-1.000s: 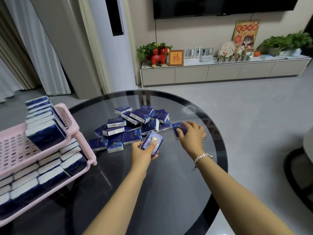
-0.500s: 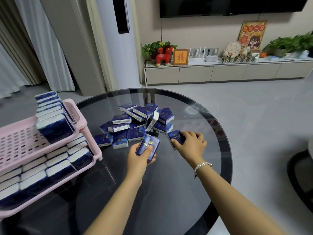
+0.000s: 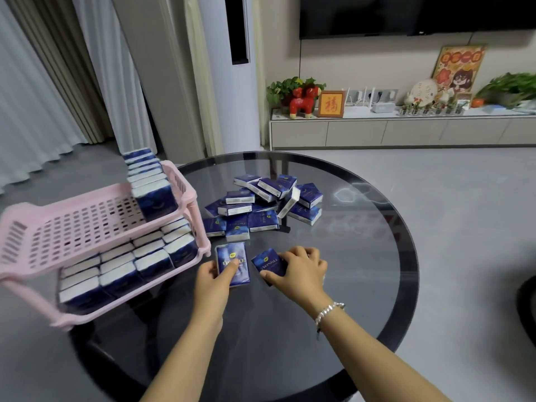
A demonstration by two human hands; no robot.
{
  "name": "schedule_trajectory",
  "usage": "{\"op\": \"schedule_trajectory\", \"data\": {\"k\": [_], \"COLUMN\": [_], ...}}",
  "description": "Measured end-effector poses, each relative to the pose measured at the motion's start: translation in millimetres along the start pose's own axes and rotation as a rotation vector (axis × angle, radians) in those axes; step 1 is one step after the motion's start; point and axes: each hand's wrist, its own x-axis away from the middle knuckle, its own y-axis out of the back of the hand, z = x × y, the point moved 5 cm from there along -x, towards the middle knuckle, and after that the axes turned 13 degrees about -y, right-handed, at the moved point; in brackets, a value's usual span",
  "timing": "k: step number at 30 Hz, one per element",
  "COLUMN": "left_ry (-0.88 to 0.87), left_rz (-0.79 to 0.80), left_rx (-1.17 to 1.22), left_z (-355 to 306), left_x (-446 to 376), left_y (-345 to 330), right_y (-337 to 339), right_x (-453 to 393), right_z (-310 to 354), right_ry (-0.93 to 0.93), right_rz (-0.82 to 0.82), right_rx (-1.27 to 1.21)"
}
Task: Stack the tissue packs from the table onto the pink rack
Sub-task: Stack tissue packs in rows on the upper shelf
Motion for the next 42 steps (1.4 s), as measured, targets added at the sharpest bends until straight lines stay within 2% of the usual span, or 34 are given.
{"op": "schedule_trajectory", "data": {"k": [7,11,15,17,23,27,30,32,35,39,42], "left_ry": [0.005,-0.032,-0.033,-0.029,0.011,-0.037,-0.016,-0.003,-0.003,-0.011,-0.031], "left_rz": [0.008,-0.027,-0.042,-0.031,0.129,0.213,0.186,0.163,0.158,0.153,0.142], "left_rx": [0.094,0.124,0.136,0.142,0.235,0.189,0.176,0.170,0.145,0.142,0.123], "left_z": [-0.7,-4.3,-7.3,-9.1,-12.2,-13.6,-10.5,-9.4,-8.6,-9.8,-12.5], "left_x": [13.4,15.3,11.4,12.2,19.2,22.2,20.1,18.3,17.5,19.0,20.6], "left_y": [23.7,30.9,33.9,30.5,13.8,11.4,14.5,16.4,17.0,16.5,18.0], "right_y": [-5.4,-4.9,5.0,8.0,-14.7,-13.5,-2.5,7.9,14.0,9.5,9.2], "right_x": [6.0,11.4,17.7,22.2,31.8,40.0,37.5,28.2,19.8,19.4,20.3], "right_z": [29.3,30.7,22.2,20.9,32.7,36.0,27.2,13.7,-11.8,-24.5,-24.4], "right_ry": [0.034,0.022,-0.085,-0.079,0.019,0.109,0.069,-0.007,-0.162,-0.177,-0.176], "right_rz": [0.203,0.207,0.009,-0.076,0.017,-0.054,-0.064,-0.106,0.006,0.093,0.108], "right_rx": [0.197,-0.025,-0.360,-0.517,-0.693,-0.637,-0.655,-0.460,-0.126,-0.132,-0.245]}}
